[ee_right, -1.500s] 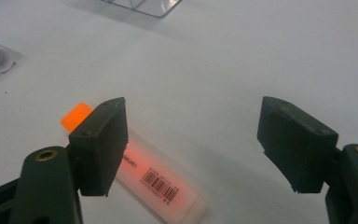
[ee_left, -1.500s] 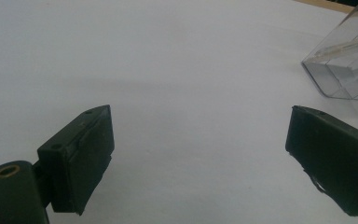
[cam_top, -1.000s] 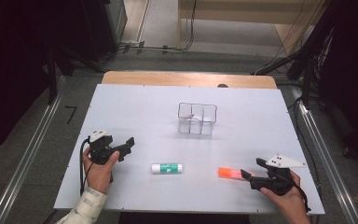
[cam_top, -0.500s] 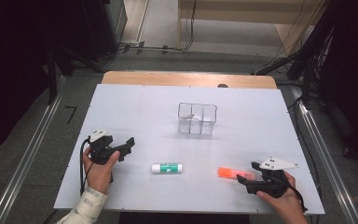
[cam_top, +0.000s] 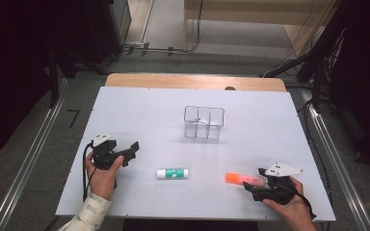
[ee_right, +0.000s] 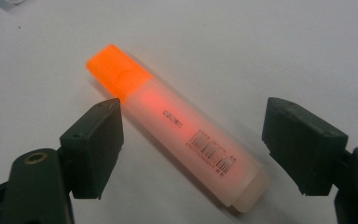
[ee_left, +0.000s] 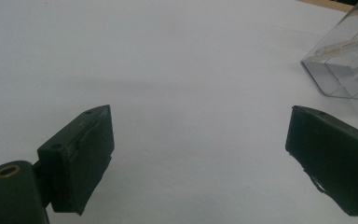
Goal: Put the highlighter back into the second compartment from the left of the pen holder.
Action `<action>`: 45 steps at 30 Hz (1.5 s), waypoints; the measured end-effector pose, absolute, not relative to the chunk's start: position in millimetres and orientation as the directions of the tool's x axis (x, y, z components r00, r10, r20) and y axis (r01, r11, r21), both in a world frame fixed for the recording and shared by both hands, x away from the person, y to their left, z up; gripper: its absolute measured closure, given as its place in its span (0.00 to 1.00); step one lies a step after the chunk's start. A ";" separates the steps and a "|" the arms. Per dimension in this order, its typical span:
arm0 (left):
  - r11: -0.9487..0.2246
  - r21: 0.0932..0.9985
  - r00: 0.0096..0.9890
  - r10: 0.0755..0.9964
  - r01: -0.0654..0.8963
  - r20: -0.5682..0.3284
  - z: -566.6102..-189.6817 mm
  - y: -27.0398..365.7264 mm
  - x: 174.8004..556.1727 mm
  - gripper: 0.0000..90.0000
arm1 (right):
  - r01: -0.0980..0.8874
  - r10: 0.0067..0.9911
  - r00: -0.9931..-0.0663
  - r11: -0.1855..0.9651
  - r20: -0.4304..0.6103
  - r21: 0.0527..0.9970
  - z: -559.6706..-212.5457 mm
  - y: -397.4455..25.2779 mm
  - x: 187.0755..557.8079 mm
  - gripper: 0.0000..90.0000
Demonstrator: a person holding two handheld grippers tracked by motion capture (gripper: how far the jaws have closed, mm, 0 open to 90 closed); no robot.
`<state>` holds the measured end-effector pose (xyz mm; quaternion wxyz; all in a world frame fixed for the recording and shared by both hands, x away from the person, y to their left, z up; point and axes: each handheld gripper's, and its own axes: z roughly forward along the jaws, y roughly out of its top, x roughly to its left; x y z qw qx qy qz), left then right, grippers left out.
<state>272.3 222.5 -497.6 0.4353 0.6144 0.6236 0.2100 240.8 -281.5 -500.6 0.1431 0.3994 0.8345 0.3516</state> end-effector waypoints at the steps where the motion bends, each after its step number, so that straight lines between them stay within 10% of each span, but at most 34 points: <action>1: 0.158 0.797 0.134 0.949 0.583 -0.286 -497.6 222.4 272.3 0.09 | 0.568 0.767 -0.640 0.438 0.040 0.697 -500.9 -281.0 240.6 0.23; 45: 0.153 0.799 0.140 0.949 0.582 -0.283 -497.6 220.5 272.9 0.09 | 0.565 0.753 -0.658 0.510 -0.020 0.649 -501.4 -276.0 244.9 0.71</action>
